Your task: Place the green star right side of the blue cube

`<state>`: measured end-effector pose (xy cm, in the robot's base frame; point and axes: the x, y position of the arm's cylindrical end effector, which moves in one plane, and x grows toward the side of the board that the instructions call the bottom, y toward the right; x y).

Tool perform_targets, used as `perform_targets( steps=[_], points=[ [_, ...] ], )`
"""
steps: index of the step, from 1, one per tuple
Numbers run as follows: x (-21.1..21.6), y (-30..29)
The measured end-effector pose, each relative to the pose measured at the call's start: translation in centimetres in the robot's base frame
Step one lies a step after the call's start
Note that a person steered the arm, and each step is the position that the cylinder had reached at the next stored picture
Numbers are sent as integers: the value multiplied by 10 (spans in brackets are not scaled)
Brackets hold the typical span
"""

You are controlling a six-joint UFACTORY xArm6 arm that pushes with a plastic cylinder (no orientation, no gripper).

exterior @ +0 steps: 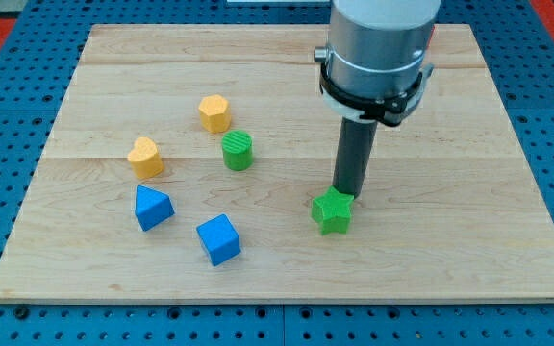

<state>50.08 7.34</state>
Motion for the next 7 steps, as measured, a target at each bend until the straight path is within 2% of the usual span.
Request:
perform_targets(
  steps=[2, 3, 4, 5, 6, 7],
  points=[
    [4, 0],
    [6, -21],
    [9, 23],
    [43, 72],
    [83, 4],
    [48, -45]
  ],
)
